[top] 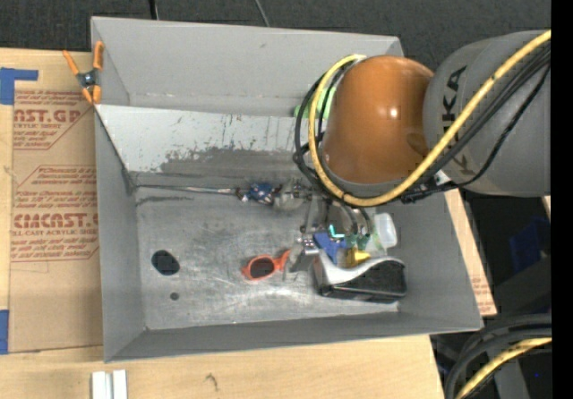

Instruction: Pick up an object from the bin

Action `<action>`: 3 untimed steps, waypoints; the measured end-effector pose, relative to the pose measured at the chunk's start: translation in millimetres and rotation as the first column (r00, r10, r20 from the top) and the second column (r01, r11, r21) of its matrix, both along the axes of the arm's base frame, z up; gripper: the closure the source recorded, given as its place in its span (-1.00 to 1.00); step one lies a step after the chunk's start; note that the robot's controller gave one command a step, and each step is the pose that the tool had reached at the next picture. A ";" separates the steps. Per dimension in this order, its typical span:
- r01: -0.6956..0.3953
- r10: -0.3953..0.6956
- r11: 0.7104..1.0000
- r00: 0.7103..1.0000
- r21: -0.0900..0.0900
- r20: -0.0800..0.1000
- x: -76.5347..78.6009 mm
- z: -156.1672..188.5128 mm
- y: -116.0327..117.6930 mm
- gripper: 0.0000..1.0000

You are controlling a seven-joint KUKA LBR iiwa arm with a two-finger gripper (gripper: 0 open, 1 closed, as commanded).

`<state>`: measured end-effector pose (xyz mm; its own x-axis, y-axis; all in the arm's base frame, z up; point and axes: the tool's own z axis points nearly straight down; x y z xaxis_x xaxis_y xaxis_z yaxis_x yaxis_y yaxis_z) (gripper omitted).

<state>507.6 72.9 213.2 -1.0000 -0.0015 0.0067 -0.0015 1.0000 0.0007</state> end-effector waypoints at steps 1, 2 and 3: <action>0.001 -0.001 1.000 1.000 0.001 0.007 1.7 3.4 -0.3 -1.00; -0.080 0.080 0.997 0.997 0.000 0.013 6.0 -22.7 -3.0 -1.00; -0.285 0.285 0.959 0.959 0.000 0.005 24.9 -135.1 -14.0 1.00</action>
Offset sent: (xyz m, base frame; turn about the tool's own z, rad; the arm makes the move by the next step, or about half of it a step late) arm 0.0165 -0.0153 -0.1286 -0.3659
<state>532.5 58.8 78.1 -0.9581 -0.2864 0.0014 -0.2864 0.9581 0.0009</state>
